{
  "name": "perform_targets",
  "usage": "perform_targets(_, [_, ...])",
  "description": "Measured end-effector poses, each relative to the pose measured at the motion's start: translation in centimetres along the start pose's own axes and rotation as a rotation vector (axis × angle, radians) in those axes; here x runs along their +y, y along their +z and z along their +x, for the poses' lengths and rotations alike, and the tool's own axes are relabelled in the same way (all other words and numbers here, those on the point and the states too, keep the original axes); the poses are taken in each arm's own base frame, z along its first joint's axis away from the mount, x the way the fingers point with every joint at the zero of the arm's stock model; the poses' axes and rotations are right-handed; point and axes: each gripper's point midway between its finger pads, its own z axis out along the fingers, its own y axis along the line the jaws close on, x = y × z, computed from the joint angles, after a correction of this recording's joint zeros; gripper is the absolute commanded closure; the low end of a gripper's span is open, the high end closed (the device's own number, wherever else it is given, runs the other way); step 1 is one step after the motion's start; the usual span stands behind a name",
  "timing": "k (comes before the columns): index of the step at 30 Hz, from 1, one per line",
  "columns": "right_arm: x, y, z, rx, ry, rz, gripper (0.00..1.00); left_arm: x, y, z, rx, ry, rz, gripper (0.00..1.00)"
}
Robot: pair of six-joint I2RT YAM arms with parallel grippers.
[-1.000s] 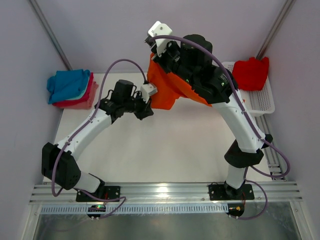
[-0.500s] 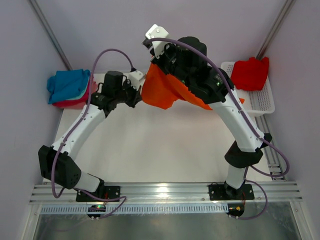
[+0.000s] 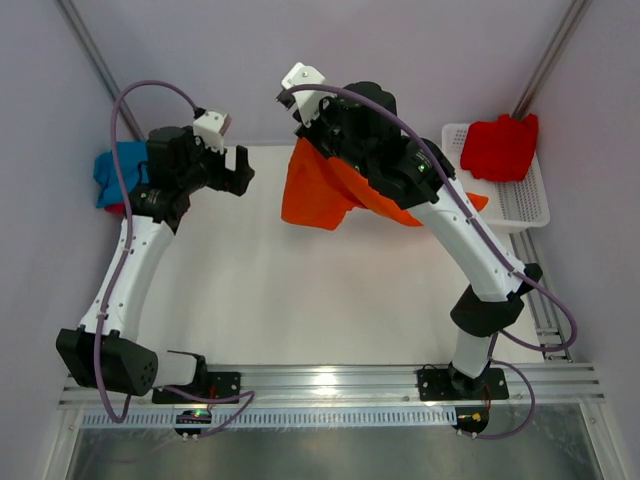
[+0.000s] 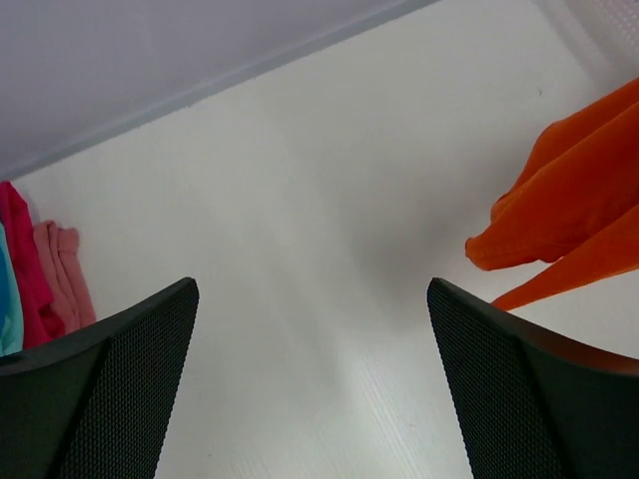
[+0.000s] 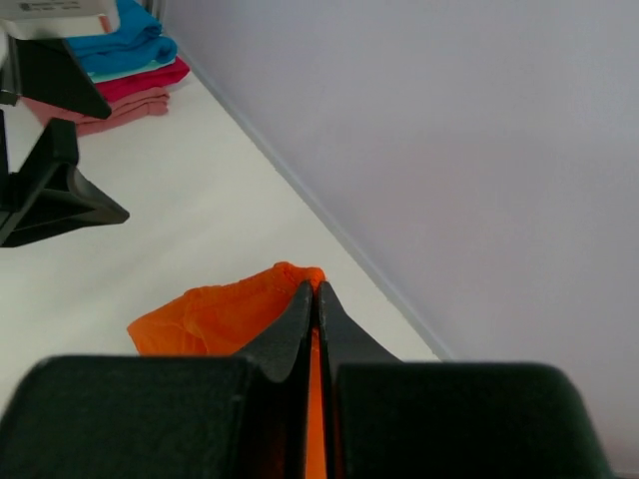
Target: Fold and stack the t-shirts
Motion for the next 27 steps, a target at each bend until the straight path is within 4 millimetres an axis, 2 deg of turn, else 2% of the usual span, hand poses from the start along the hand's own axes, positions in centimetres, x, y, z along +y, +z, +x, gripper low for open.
perform_targets(2, [0.9,0.5,0.3,-0.001,0.007,-0.035,0.97,0.3,0.5,1.6,0.040,-0.010,-0.012,0.01])
perform_targets(6, [4.6,1.9,2.3,0.034,0.019,-0.164,0.97,0.9,1.0,3.7,0.091,-0.020,-0.044,0.01])
perform_targets(8, [7.1,2.8,3.0,0.046,0.024,-0.255,0.97,1.2,1.0,4.1,0.100,-0.018,-0.062,0.01])
perform_targets(12, [13.7,3.6,4.4,0.067,0.011,-0.479,0.97,1.6,0.7,5.0,0.115,-0.009,-0.091,0.01])
perform_targets(16, [21.3,2.0,5.0,0.080,-0.038,-0.711,0.97,1.7,0.5,5.8,0.132,-0.003,-0.103,0.01])
perform_targets(20, [27.0,-1.1,4.5,0.060,-0.041,-0.933,0.97,1.8,0.6,6.6,0.149,-0.003,-0.108,0.01])
perform_targets(24, [29.3,-3.4,4.1,0.037,-0.010,-1.085,0.97,1.7,0.6,7.0,0.158,-0.005,-0.107,0.01])
perform_targets(25, [29.5,-3.6,4.2,0.039,-0.005,-1.100,0.93,1.7,0.6,7.1,0.159,-0.006,-0.107,0.01])
perform_targets(27, [30.0,-3.6,5.1,0.060,0.002,-1.121,0.76,1.7,0.6,7.2,0.162,-0.006,-0.107,0.01])
